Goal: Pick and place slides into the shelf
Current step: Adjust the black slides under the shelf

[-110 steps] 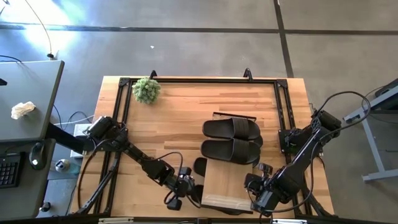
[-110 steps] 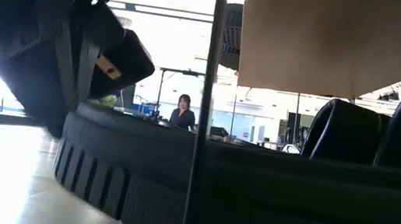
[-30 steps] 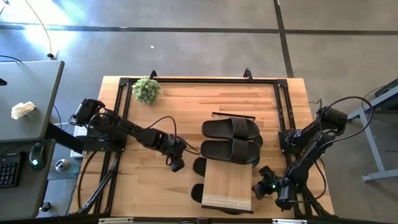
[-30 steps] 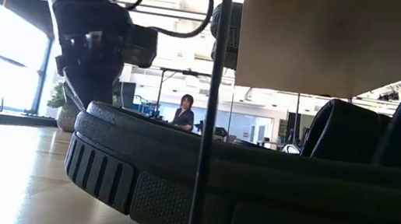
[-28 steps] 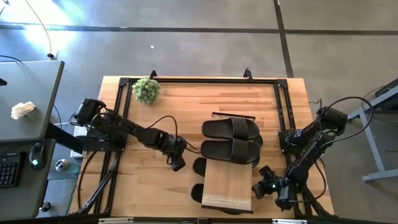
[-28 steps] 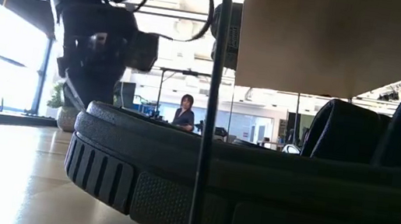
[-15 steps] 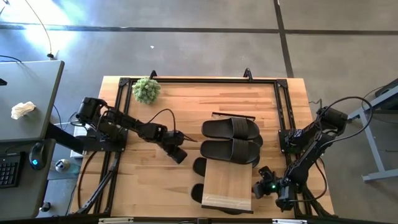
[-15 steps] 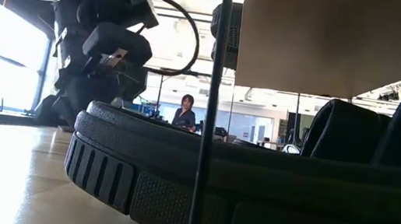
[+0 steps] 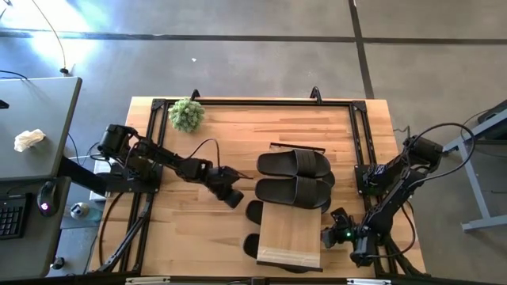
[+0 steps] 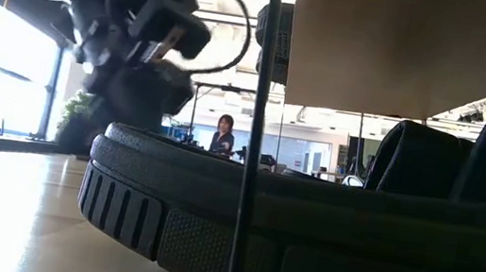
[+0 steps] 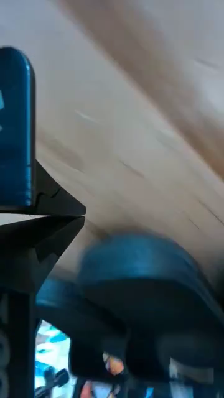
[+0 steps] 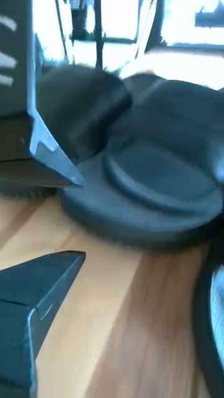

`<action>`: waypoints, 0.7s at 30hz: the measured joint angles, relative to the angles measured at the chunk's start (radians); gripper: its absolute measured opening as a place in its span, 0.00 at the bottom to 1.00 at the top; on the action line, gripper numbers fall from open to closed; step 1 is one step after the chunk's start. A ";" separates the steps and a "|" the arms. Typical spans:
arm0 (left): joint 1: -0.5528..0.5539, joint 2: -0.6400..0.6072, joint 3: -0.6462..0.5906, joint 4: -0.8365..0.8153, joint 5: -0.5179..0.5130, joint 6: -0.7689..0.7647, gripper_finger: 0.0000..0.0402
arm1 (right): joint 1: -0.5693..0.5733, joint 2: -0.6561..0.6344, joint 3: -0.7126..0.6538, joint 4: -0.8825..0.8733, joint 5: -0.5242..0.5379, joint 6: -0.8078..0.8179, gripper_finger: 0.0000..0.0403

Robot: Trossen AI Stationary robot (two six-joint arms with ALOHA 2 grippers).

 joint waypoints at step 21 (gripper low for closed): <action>-0.030 0.027 0.003 0.108 -0.158 0.233 0.00 | -0.036 0.001 0.530 -1.067 -0.331 -0.235 0.03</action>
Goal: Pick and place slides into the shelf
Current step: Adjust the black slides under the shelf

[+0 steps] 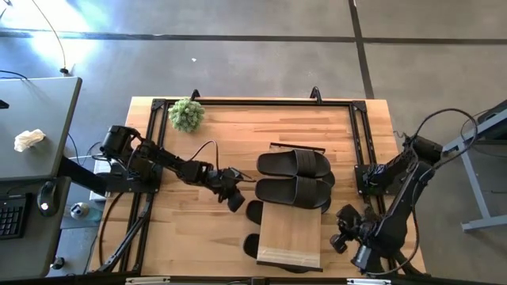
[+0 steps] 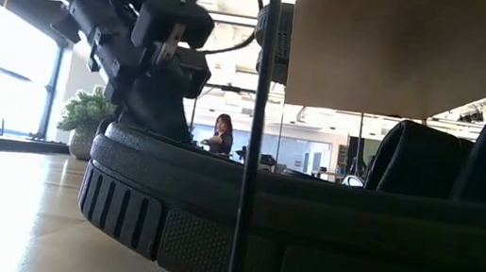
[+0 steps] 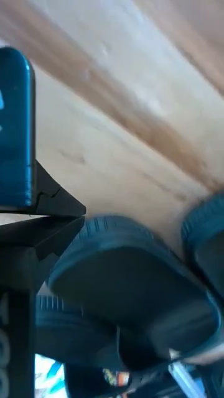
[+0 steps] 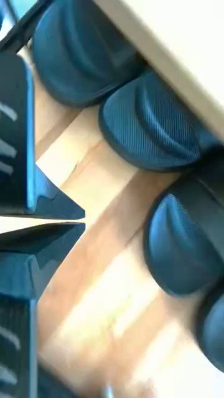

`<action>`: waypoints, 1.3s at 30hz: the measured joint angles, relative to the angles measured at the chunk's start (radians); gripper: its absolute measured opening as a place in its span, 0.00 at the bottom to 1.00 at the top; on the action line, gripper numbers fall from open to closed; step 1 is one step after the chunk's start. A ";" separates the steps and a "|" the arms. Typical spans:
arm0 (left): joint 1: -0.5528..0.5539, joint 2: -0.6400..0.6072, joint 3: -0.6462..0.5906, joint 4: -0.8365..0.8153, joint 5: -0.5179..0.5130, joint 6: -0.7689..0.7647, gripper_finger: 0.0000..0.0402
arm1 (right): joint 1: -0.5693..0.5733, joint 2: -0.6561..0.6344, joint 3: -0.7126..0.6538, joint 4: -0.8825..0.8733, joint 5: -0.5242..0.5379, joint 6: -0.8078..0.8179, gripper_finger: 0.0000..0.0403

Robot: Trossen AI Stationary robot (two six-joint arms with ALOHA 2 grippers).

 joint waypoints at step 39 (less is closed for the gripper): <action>-0.063 0.085 0.118 -0.210 -0.189 0.377 0.00 | -0.204 -0.004 0.062 0.138 -0.134 -0.555 0.00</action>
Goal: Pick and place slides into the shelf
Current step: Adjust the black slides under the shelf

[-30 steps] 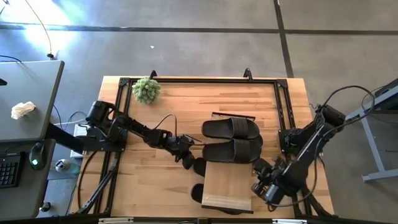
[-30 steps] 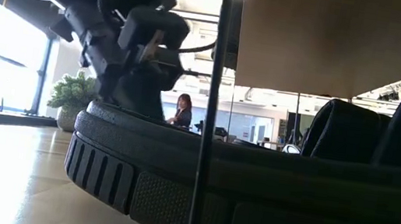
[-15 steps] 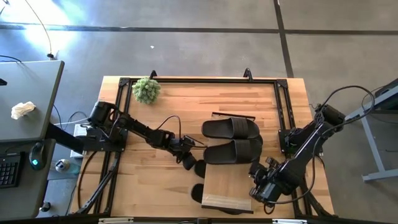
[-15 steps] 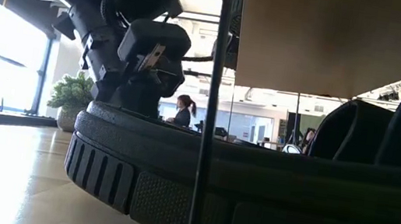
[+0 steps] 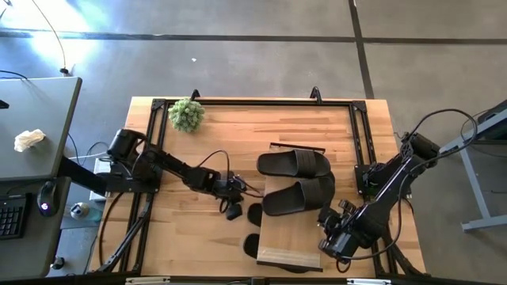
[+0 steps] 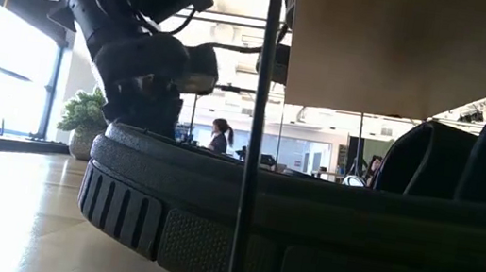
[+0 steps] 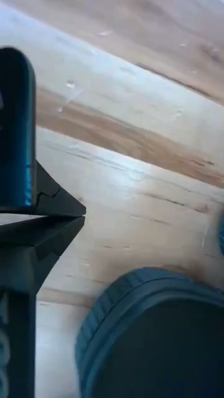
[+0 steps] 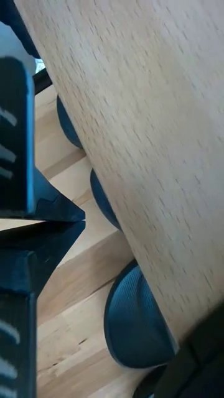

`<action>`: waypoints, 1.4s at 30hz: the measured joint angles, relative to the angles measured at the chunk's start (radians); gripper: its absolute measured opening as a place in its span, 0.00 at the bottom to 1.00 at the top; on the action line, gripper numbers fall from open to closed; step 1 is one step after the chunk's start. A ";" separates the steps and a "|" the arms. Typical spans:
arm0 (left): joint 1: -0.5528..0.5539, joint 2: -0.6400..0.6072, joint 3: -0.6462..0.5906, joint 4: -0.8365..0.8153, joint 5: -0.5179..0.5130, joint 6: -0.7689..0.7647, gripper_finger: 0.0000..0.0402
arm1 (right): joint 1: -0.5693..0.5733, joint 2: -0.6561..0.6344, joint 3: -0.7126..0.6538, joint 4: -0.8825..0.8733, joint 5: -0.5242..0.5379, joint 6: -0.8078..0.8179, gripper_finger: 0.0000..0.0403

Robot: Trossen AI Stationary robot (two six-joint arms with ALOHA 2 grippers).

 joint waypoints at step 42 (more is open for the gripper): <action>-0.140 0.079 0.037 0.262 -0.092 0.419 0.00 | -0.075 0.000 0.000 0.097 -0.017 -0.176 0.00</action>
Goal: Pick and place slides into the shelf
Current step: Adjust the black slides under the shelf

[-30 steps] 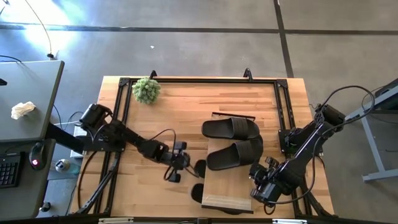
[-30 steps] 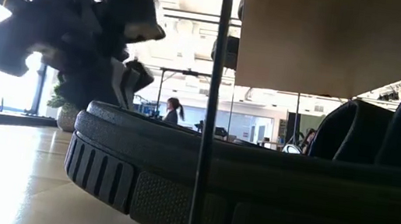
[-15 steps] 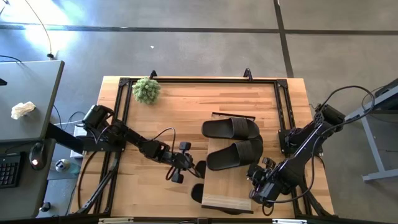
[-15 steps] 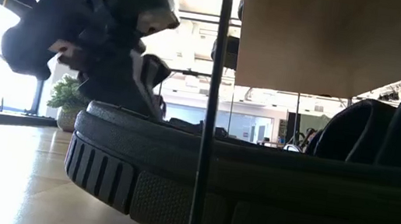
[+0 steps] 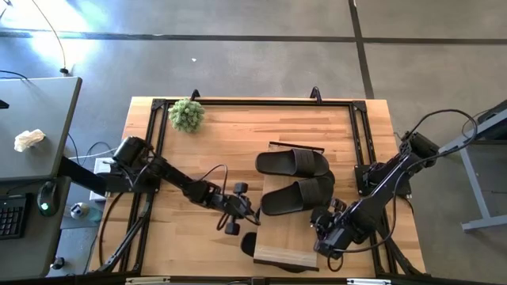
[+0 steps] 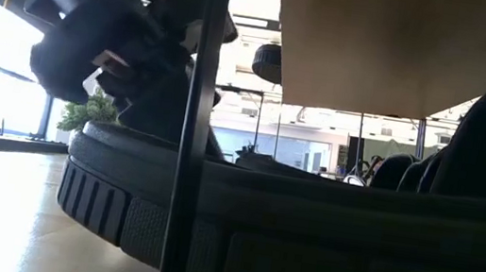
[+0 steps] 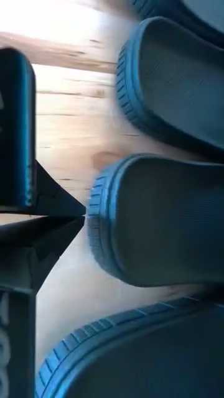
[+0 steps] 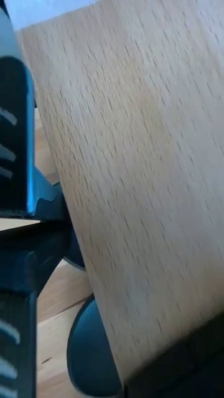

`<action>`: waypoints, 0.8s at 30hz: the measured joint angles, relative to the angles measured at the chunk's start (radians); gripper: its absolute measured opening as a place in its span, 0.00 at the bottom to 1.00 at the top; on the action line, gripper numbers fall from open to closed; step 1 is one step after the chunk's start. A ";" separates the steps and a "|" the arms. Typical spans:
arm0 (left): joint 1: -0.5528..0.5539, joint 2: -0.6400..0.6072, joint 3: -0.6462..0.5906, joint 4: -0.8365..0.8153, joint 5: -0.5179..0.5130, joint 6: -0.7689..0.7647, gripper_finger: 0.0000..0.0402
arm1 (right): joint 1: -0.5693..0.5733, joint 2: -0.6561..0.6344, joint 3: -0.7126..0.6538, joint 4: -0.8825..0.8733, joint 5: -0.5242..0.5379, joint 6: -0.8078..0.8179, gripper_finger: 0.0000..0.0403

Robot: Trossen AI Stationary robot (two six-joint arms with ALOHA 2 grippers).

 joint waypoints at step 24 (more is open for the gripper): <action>-0.047 -0.103 0.010 -0.342 0.022 -0.082 0.00 | 0.239 -0.030 -0.008 -0.010 -0.039 0.473 0.00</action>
